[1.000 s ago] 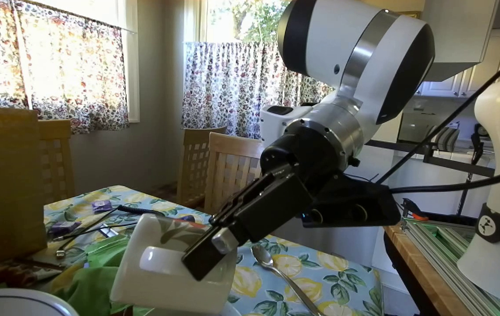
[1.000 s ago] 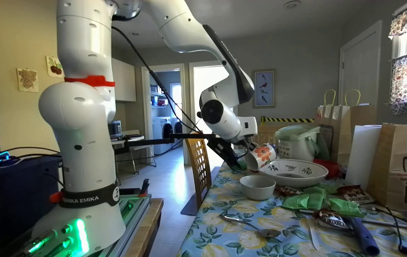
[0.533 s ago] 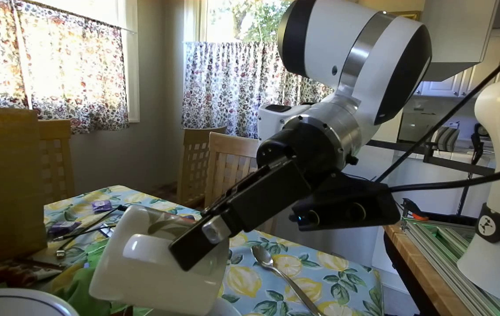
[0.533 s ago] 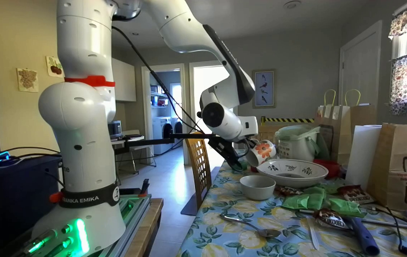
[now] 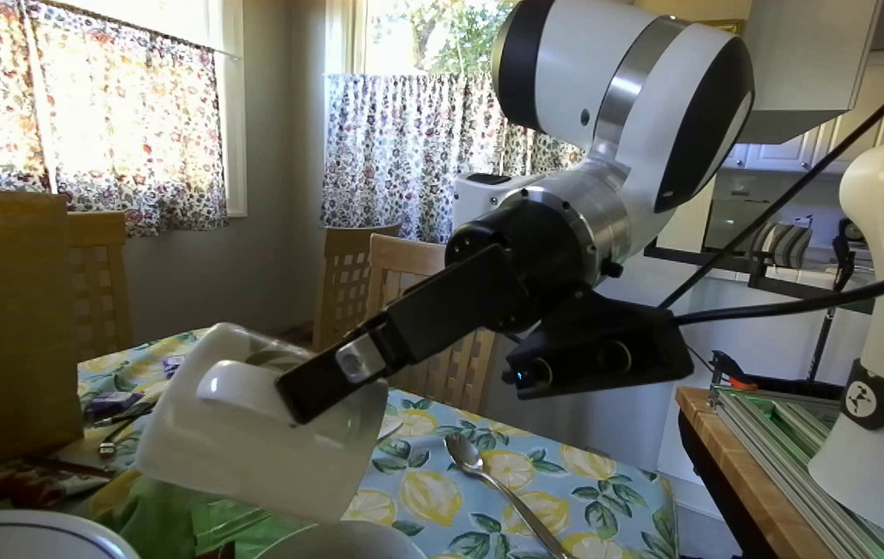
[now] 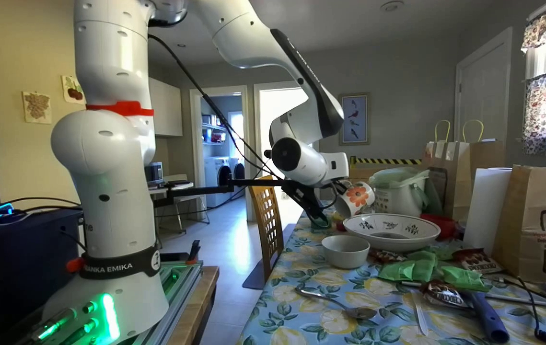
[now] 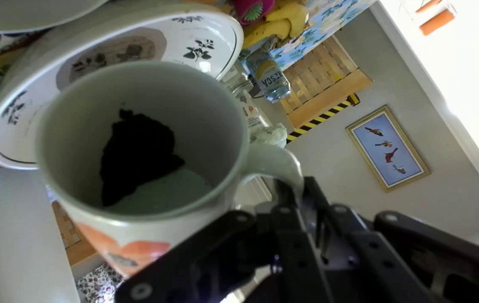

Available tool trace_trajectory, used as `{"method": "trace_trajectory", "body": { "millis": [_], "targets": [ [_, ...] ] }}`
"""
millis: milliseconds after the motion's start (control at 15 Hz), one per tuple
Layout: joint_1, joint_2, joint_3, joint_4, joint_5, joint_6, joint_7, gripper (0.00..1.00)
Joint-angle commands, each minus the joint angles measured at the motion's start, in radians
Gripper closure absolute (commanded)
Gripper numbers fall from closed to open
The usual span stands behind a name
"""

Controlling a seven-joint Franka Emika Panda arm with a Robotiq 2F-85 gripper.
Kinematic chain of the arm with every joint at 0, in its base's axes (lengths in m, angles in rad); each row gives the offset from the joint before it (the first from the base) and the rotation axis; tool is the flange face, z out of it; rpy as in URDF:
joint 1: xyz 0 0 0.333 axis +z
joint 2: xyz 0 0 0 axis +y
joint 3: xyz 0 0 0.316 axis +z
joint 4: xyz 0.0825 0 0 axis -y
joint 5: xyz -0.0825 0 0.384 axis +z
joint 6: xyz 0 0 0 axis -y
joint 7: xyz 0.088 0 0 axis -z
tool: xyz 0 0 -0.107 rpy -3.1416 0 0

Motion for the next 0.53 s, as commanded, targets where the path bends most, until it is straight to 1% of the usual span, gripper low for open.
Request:
{"method": "trace_trajectory", "body": {
  "millis": [0,200,333,400,467],
  "targets": [
    [-0.006,-0.067,-0.003,-0.039,0.055,-0.026,-0.074,0.97],
    [-0.005,-0.086,0.002,-0.058,0.061,-0.024,-0.079,0.97],
    [-0.005,-0.092,0.006,-0.067,0.044,0.001,-0.073,0.97],
    [-0.007,-0.044,0.006,-0.028,0.015,0.005,-0.019,0.89],
    [-0.007,-0.048,0.008,-0.035,0.015,0.010,-0.022,0.89]
  ]
}}
